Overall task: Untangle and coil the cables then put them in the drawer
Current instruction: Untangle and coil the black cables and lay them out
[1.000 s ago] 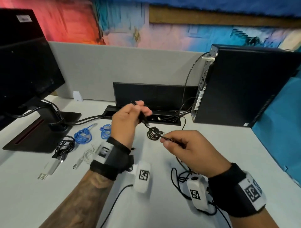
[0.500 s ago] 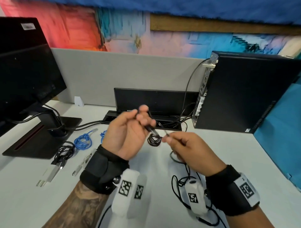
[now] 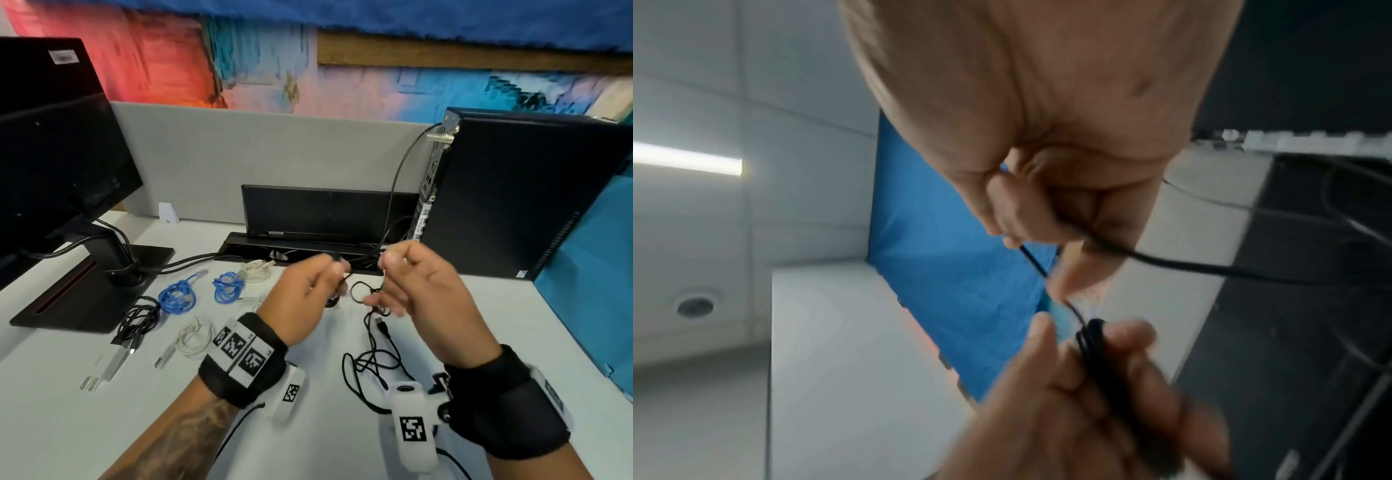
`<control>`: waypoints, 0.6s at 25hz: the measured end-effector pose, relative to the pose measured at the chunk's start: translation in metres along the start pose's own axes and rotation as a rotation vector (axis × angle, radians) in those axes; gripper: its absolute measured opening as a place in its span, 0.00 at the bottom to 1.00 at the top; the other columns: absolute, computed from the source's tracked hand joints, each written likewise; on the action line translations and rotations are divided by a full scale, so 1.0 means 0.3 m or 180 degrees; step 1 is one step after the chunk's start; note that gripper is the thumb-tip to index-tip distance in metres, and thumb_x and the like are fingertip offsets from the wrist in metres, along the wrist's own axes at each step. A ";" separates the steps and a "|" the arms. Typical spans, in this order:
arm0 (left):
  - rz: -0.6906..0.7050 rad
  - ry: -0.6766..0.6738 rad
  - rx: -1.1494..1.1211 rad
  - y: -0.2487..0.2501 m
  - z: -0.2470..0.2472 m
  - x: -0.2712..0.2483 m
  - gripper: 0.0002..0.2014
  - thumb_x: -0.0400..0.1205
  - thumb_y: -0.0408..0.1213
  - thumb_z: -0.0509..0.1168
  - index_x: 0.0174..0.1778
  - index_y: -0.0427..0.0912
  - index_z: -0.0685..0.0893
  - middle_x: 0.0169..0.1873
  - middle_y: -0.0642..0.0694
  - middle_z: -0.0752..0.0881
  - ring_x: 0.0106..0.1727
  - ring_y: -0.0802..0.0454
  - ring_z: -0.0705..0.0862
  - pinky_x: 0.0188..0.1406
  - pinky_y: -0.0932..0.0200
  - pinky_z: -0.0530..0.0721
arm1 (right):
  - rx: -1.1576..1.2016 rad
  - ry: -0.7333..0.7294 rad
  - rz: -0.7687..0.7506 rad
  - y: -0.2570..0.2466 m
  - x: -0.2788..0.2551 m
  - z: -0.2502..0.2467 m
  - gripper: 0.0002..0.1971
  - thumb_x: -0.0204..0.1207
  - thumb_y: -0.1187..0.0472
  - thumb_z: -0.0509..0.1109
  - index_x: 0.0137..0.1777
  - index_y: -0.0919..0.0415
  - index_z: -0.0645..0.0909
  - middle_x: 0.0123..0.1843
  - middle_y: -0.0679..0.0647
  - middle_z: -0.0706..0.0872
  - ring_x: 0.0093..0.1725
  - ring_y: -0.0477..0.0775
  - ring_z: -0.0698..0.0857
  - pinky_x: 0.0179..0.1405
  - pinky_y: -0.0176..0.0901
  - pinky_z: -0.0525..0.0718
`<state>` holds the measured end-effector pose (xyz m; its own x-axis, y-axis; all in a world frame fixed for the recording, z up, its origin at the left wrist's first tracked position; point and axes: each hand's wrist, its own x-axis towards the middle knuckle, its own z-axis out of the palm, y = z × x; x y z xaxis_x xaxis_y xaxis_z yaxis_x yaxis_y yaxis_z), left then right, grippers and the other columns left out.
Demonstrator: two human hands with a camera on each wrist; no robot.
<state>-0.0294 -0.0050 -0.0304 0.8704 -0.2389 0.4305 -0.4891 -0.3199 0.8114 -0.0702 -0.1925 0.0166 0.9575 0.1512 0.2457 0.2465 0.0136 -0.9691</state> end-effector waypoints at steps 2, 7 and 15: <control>-0.0142 -0.0679 -0.0037 0.023 0.016 -0.014 0.18 0.87 0.53 0.54 0.43 0.46 0.83 0.32 0.47 0.84 0.35 0.53 0.83 0.46 0.47 0.84 | -0.0540 0.0291 -0.0235 -0.004 0.018 -0.026 0.10 0.87 0.59 0.65 0.43 0.57 0.82 0.25 0.41 0.74 0.25 0.44 0.71 0.31 0.42 0.79; -0.1218 -0.1311 -0.3407 0.138 -0.054 -0.006 0.17 0.86 0.44 0.55 0.38 0.40 0.83 0.23 0.50 0.70 0.24 0.54 0.71 0.39 0.55 0.83 | -0.1268 0.0372 -0.0415 0.062 0.055 -0.044 0.10 0.86 0.57 0.67 0.46 0.54 0.89 0.38 0.38 0.88 0.39 0.35 0.84 0.40 0.26 0.77; -0.0736 0.1317 -0.2200 -0.036 -0.072 0.070 0.12 0.89 0.33 0.56 0.54 0.37 0.86 0.41 0.45 0.89 0.49 0.46 0.89 0.58 0.48 0.85 | -0.1901 -0.0807 0.0117 0.112 -0.045 -0.001 0.10 0.86 0.50 0.68 0.50 0.51 0.90 0.36 0.43 0.87 0.35 0.42 0.81 0.39 0.37 0.80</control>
<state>-0.0047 0.0133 -0.0215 0.9608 0.1625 0.2244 -0.2686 0.3466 0.8987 -0.0747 -0.1945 -0.0191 0.9198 0.3707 0.1283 0.3250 -0.5370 -0.7785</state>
